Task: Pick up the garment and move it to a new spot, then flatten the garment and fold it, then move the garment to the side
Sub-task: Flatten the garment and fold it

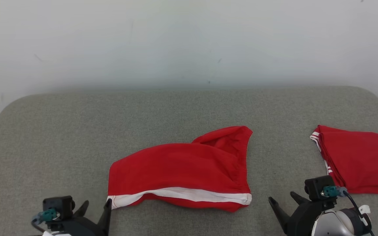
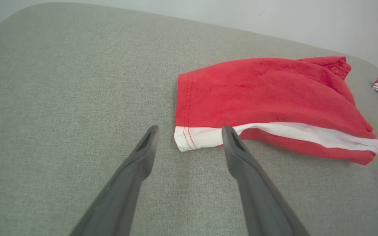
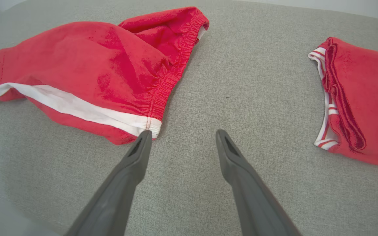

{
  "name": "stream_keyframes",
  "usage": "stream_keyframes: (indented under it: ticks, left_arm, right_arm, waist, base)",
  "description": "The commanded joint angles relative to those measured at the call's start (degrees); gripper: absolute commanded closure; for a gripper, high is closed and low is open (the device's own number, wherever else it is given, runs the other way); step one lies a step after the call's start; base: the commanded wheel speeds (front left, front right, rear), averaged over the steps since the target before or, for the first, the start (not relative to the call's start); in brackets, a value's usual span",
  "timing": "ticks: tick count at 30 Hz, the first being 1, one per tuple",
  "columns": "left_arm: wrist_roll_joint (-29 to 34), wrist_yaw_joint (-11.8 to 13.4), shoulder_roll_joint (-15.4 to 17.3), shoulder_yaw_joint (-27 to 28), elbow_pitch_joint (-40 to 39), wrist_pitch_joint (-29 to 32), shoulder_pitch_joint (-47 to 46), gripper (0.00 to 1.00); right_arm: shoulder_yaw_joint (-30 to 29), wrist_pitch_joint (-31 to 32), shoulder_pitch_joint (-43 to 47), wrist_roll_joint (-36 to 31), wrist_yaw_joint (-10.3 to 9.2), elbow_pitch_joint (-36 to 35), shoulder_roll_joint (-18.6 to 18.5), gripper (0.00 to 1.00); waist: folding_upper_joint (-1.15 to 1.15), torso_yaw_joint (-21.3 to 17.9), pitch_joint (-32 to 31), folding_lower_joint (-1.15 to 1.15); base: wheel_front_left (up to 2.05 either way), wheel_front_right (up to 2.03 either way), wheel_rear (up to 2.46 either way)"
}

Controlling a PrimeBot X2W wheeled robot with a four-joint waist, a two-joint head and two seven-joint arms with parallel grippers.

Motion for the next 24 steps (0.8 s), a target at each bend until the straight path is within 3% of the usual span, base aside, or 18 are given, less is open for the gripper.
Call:
stream_keyframes:
  ticks: [1, 10, 24]
  left_arm:
    - [-0.1, 0.15, -0.02, -0.44, 0.99, 1.0, -1.05, 0.0]
    - [1.03, 1.2, -0.56, -1.8, 7.57, 3.91, -5.82, 0.0]
    - [0.54, 1.86, -1.59, -2.44, 14.82, 5.41, -11.96, 0.0]
  right_arm:
    - [-0.46, 1.71, 0.73, -0.95, 0.0, -1.01, -0.2, 0.0]
    - [-0.35, 6.12, -0.63, -4.0, 0.0, -2.41, -0.19, 0.0]
    - [2.19, 5.42, -4.12, -5.03, 0.0, -0.91, -0.18, 0.0]
  waist:
    - [0.0, 0.01, 0.51, 0.0]
    - [0.0, -0.55, 4.02, 0.0]
    - [0.0, -0.99, 7.65, 0.0]
  base:
    - [0.0, 0.0, 0.0]
    - [0.0, 0.0, 0.0]
    - [0.0, 0.0, 0.0]
